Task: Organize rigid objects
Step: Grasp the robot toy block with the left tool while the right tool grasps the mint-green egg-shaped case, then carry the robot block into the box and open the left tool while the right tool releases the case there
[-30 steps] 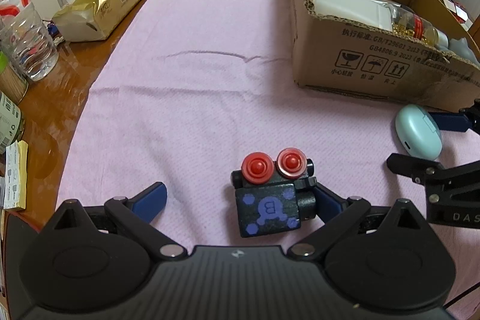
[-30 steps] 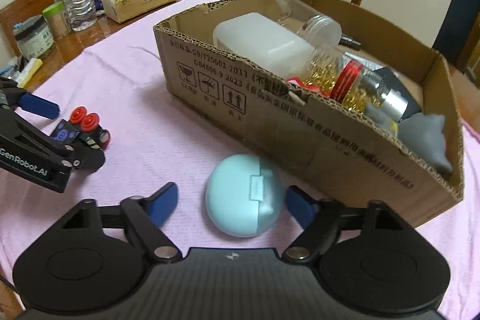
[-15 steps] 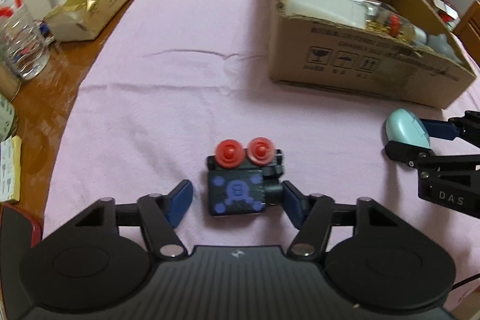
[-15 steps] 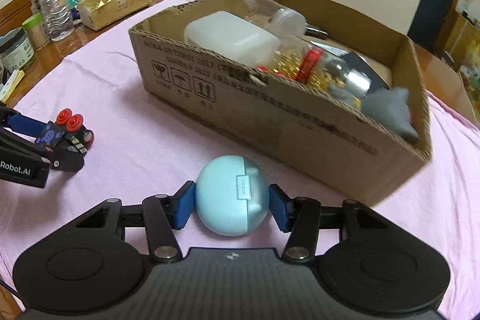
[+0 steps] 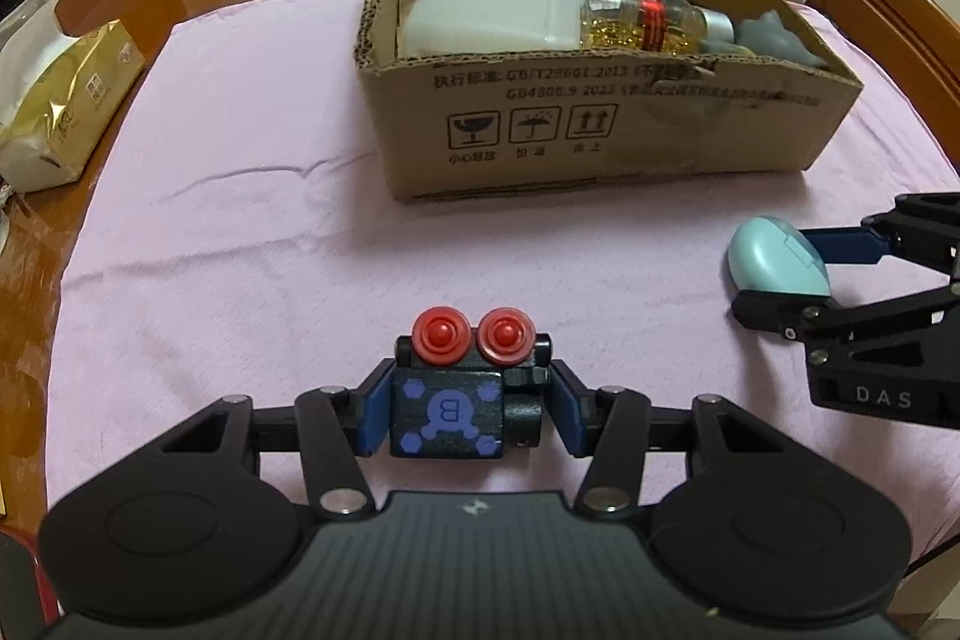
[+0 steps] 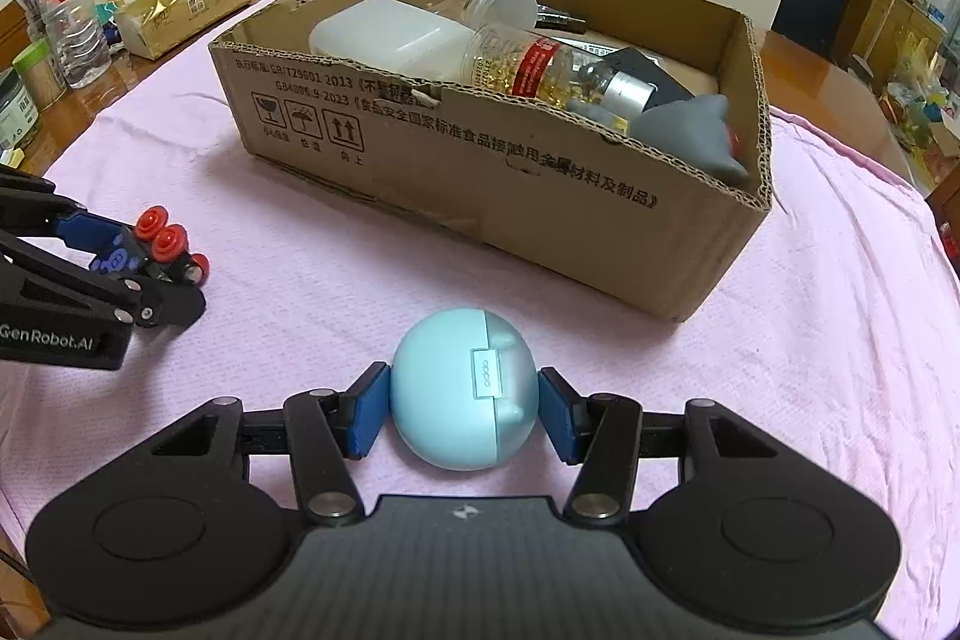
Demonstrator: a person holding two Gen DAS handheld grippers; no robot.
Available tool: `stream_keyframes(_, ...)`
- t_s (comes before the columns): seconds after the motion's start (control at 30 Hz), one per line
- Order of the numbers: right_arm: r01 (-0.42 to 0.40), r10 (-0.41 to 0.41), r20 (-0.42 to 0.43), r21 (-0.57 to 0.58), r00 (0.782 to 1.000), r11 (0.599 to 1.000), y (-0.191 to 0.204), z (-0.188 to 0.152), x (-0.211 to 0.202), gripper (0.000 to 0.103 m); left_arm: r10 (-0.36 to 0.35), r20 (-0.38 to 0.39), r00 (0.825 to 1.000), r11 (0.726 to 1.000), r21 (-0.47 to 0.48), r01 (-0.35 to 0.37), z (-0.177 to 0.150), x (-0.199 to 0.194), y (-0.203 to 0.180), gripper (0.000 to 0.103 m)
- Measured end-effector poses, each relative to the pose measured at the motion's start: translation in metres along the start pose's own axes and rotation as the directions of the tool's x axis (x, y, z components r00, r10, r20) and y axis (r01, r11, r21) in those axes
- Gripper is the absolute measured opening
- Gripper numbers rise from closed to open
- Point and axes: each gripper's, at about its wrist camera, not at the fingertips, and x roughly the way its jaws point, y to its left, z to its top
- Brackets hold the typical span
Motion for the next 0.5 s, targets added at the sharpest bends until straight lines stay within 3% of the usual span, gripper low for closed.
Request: stream_keyframes(0.5, -0.008, 0.008, -0.002, -0.013, 1.0, 1.0, -0.0009, 0.0044, 0.0039, 0.06, 0.001, -0.007, 1.0, 1.0, 0.008, -0.001, -0.0043, -0.0034, 0.0015, 0.052)
